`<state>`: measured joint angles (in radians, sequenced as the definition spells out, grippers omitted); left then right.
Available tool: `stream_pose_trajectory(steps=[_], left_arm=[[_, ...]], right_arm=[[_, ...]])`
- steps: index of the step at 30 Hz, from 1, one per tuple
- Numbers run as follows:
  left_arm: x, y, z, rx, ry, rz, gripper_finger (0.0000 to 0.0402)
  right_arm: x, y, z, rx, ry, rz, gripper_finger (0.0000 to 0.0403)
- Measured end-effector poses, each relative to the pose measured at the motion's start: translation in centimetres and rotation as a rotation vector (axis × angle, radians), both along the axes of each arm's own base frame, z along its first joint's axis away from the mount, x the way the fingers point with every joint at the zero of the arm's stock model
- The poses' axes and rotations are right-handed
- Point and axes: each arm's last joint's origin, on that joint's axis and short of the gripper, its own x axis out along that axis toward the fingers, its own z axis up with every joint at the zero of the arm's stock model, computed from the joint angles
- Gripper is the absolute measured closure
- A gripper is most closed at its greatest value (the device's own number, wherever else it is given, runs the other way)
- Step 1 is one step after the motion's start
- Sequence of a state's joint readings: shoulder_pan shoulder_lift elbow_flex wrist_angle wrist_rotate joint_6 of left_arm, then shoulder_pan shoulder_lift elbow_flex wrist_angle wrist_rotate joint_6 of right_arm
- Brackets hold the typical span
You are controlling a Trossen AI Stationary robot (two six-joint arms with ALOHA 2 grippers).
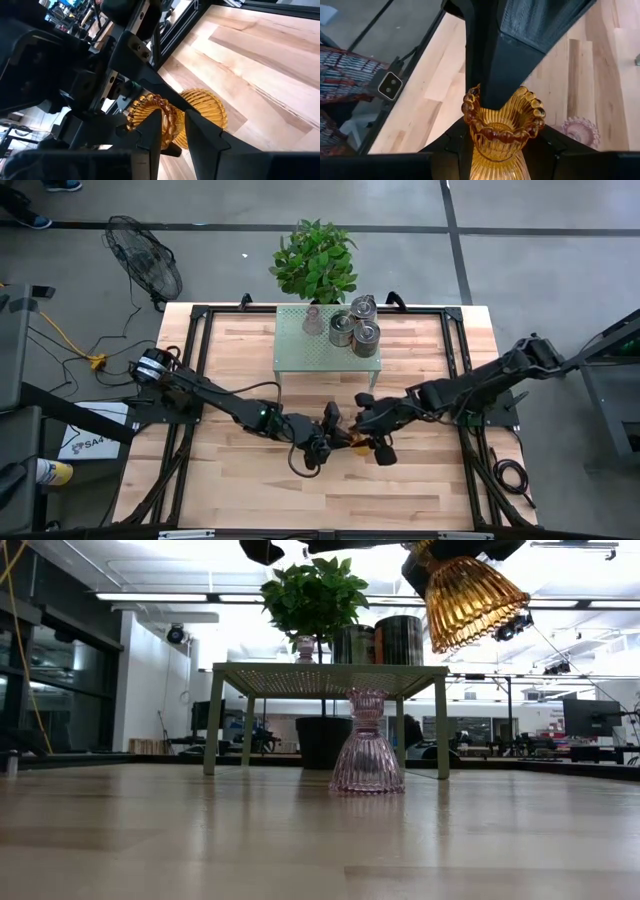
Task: Pick & Place candle stick holders
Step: Put the yellow glass candle holder on the shelf
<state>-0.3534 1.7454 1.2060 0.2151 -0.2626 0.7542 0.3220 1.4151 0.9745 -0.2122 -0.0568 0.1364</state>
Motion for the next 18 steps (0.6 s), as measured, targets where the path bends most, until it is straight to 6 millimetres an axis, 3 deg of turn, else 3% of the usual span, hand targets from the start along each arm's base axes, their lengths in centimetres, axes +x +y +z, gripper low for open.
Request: stream_pose_trajectory(steps=[18], left_arm=[[0.39,0.66,-0.89,-0.13,0.063,0.023,0.0322]], right_arm=[[0.67,-0.3,-0.75,0.043,0.031,0.016,0.0275]])
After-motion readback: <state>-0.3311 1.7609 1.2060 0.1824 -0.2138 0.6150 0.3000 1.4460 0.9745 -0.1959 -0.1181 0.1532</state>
